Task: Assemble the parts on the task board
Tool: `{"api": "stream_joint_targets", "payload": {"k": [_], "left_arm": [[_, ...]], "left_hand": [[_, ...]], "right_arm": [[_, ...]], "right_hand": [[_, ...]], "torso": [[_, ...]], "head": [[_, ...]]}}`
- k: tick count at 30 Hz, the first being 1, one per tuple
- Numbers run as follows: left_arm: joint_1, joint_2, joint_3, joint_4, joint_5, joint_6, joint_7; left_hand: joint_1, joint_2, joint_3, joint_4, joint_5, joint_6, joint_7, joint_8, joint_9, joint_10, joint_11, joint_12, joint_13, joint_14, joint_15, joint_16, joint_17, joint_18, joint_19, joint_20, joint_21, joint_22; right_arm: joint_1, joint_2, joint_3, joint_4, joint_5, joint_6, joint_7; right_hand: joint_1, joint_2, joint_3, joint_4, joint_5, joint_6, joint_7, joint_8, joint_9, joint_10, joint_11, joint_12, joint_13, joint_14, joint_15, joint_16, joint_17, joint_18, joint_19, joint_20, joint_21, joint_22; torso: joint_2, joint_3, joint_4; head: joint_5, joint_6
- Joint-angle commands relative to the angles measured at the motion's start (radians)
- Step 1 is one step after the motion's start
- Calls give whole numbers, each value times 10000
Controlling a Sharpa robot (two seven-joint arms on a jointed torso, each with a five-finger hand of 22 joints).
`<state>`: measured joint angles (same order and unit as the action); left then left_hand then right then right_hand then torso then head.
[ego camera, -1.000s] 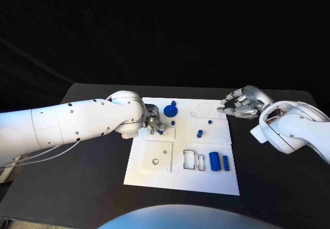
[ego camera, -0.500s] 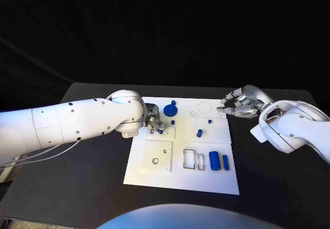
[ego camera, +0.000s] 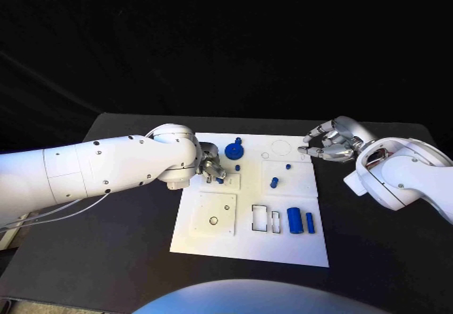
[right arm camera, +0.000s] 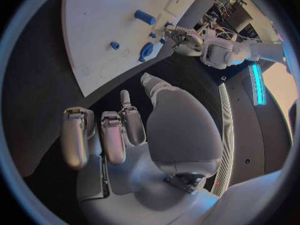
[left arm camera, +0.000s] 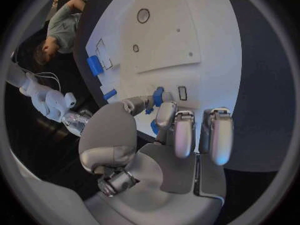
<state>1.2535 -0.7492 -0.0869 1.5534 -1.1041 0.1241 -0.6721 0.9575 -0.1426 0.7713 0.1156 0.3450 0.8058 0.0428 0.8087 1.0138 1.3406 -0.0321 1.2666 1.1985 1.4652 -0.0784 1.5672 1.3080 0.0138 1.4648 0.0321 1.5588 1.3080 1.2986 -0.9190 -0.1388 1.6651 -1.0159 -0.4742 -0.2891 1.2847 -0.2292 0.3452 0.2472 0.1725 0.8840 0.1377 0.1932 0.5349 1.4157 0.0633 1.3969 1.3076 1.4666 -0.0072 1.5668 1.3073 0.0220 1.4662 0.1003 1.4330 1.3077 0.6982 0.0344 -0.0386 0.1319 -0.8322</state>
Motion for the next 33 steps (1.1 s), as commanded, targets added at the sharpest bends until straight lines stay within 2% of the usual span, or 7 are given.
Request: {"api": "stream_joint_targets", "payload": {"k": [1,14,23,33], "left_arm": [[-59,29,-29,17,-111,274,-27],[-125,23,-42,16,-152,398,-30],[-128,8,-42,18,-123,410,-24],[-129,9,-42,0,-79,389,-18]], "left_hand": [[-62,-2,1786,-1871,97,57,-55,55,-33,98,10,56,11,1056,-85,36,2628,-104,972,-50,28,2535],[-148,-53,1693,-1849,177,131,-76,105,-111,138,5,76,17,1056,-106,36,2628,-109,985,-68,41,2549],[-535,-143,1364,-1639,501,284,-182,257,-334,226,-65,98,5,1056,-192,36,2628,-124,1022,-146,80,2589],[-863,-221,1059,-1440,330,343,-254,336,-521,245,-118,106,-7,1056,-241,36,2628,-128,1032,-195,90,2599]], "right_arm": [[-5,-8,-1,20,-89,78,20],[-5,-26,-1,16,-89,89,20],[-5,-32,-1,7,-89,85,19],[-5,-32,0,-13,-89,85,19]], "right_hand": [[-104,12,4,41,21,82,-16,11,12,6,-63,-16,848,1042,-27,40,2635,144,242,-24,-56,1776],[-104,12,4,41,21,82,-16,11,12,6,-63,-16,848,1042,-27,40,2635,144,242,-24,-56,1776],[-104,12,4,41,21,82,-16,11,12,6,-63,-16,848,1042,-27,40,2635,144,242,-24,-56,1776],[-104,12,4,41,21,82,-16,11,12,6,-63,-16,848,1042,-27,40,2635,144,242,-24,-56,1776]], "torso": [[11,-5,-9],[3,2,-7],[-3,3,-7],[3,3,-7]], "head": [[-14,-25],[-35,-67],[-41,-79],[-49,-88]]}}
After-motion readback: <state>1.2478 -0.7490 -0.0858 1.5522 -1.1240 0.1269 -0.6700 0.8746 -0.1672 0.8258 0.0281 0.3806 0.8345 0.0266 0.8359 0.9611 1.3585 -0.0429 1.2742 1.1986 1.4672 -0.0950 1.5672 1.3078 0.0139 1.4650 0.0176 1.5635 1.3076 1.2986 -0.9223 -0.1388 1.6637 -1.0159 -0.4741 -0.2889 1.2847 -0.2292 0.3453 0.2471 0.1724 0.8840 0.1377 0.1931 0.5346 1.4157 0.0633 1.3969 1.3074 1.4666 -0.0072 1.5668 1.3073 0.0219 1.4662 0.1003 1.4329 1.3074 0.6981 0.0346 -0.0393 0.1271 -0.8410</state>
